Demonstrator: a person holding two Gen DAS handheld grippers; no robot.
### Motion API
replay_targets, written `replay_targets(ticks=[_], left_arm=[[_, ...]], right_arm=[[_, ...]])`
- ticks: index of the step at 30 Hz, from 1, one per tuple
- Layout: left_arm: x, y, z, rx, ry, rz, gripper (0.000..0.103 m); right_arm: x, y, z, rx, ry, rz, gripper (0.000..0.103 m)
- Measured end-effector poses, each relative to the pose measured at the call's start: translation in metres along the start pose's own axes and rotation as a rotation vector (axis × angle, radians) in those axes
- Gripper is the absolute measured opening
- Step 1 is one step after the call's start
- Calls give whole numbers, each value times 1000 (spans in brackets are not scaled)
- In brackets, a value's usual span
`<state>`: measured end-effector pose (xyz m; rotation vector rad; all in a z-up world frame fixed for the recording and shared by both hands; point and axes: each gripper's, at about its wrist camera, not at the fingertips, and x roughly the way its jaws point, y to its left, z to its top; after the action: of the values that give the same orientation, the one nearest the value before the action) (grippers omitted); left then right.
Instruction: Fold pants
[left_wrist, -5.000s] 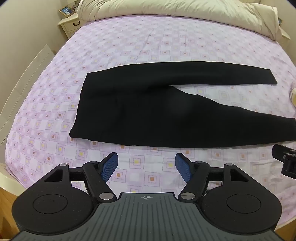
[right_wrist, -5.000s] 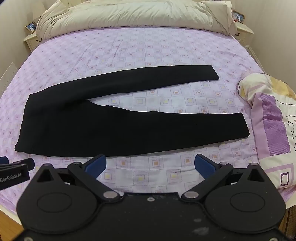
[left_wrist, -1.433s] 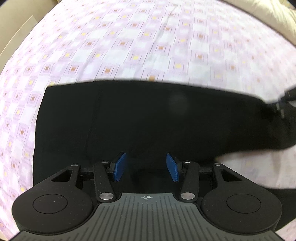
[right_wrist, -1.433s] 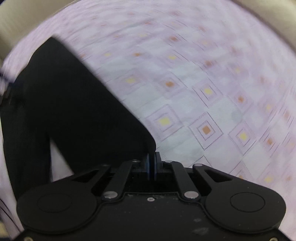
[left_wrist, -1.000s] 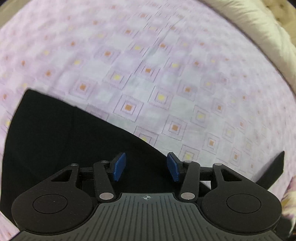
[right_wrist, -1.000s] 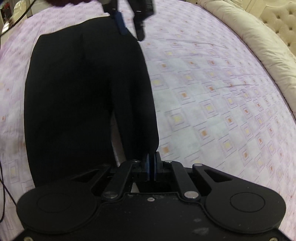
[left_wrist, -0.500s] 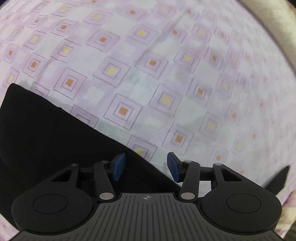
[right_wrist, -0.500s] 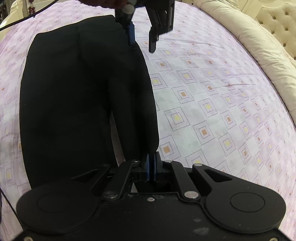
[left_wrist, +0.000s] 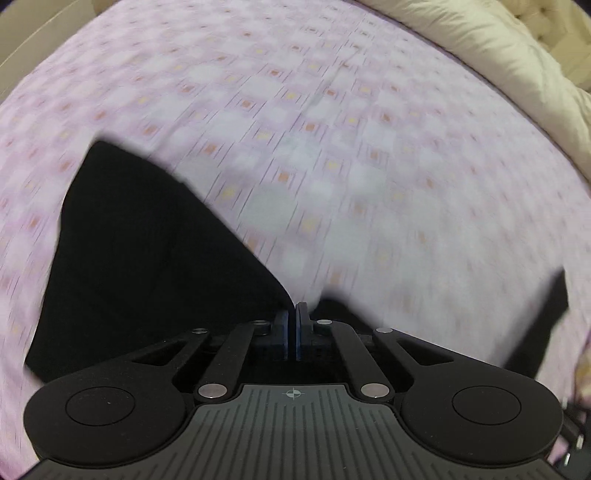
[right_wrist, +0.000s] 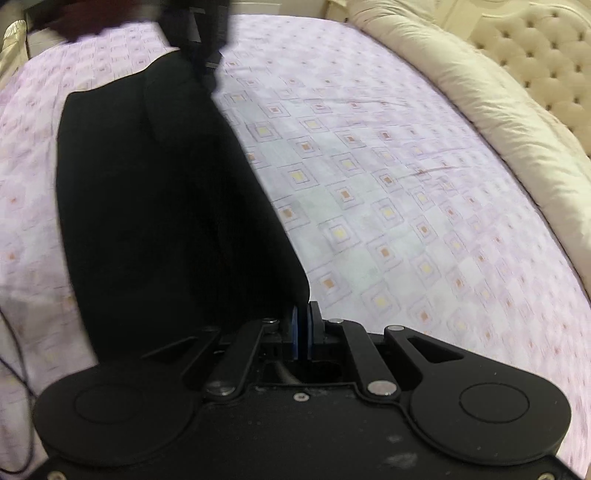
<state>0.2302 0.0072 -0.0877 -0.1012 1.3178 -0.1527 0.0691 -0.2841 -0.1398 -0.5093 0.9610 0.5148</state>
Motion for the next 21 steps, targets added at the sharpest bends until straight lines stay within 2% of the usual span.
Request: replay_targets(ticks=[2,5,8,11,12,13,14,16,19,21], left_arm=[[-10,12,-35,-30,13,2,3],[-4,26,-82,-61,64,25,3],[19,37,-107,-94,103,41,3],[36,44,-110,-88,101,40,3],[42,44,-108,-82,106,41,3],[45,44,-105,-75,110,47,3],[47,45,-106,-72,109,52,3],[49,44,-104,-69,104,54,4],[47,39,-101,-34,77,73,4],[43,36,-100,0,49,107,4]], right_arm=[[-12,18,-10,29,8,-2,6],[-16,48,-24,73,47,1,6],[-9,75,-38,119,100,5,7],[1,81,-43,167,136,-5,9],[-4,78,-40,204,125,-7,10],[-12,75,-38,249,106,-1,15],[-18,67,-35,304,84,2,27],[-28,49,-29,381,44,-42,42],[-24,17,-18,454,31,-157,45],[-4,-9,-11,498,72,-249,45]])
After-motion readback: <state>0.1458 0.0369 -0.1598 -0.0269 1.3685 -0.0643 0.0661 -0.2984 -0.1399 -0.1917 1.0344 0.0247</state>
